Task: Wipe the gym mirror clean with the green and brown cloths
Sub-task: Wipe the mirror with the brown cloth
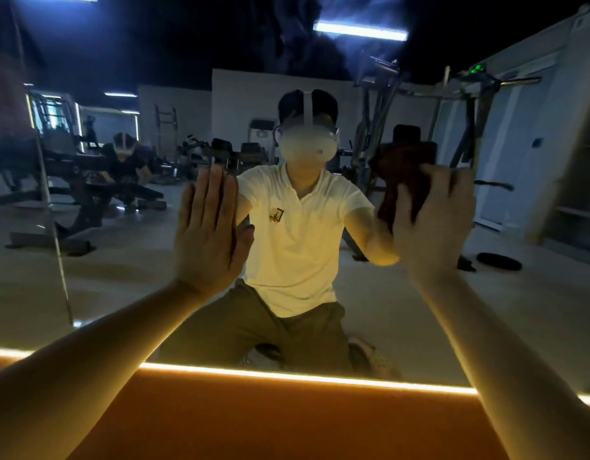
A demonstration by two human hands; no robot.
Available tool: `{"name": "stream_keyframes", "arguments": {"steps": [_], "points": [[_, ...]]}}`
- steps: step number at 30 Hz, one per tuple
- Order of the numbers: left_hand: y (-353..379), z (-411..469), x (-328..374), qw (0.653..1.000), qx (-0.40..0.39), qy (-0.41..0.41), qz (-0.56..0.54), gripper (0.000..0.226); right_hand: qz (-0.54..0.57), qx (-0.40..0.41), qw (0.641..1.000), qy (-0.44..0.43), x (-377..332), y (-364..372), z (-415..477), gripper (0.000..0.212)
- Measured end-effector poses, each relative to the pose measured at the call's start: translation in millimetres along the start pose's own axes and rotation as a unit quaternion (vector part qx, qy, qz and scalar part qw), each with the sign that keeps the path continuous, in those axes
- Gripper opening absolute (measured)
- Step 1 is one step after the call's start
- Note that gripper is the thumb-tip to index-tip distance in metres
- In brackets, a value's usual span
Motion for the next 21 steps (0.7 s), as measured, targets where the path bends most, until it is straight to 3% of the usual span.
{"name": "stream_keyframes", "arguments": {"steps": [2,4,9,13,14,16,18,21], "points": [[1.7,-1.2,-0.7,1.000,0.005,0.003,-0.006,0.074,0.016,0.028,0.998,0.054,-23.9,18.4,-19.0,0.030],[4.3,-2.3,-1.5,1.000,0.010,0.007,-0.007,0.074,0.024,0.028,0.999,0.033,-52.8,39.9,-69.3,0.025],[6.8,-4.5,-3.2,1.000,0.007,0.007,-0.005,0.075,0.057,-0.130,0.983,-0.113,-74.9,58.1,-196.4,0.025],[5.7,-4.0,-2.7,1.000,-0.004,-0.002,-0.010,0.075,0.029,-0.280,0.910,-0.303,-42.8,36.1,-220.1,0.041],[4.8,-4.1,-2.4,1.000,-0.004,-0.003,-0.009,0.074,0.014,-0.292,0.910,-0.294,-29.8,29.2,-207.8,0.050],[5.2,-4.3,-1.7,1.000,-0.006,-0.005,-0.009,0.074,-0.011,-0.251,0.947,-0.201,-7.3,15.6,-169.7,0.056],[5.9,-5.0,-1.5,1.000,-0.010,-0.009,-0.008,0.075,-0.015,-0.169,0.982,-0.076,6.3,3.1,-124.5,0.046],[6.7,-5.0,-0.3,1.000,-0.012,-0.005,-0.014,0.074,0.020,-0.037,0.997,0.069,-4.0,6.6,-82.1,0.033]]}}
Point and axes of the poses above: each hand's wrist, its own z-axis towards the middle knuckle, its own y-axis out of the palm, x = y × z, the point moved 2 cm from there along z, towards the middle knuckle, and after that the axes turned 4 degrees about -x, right-handed, at the moved point
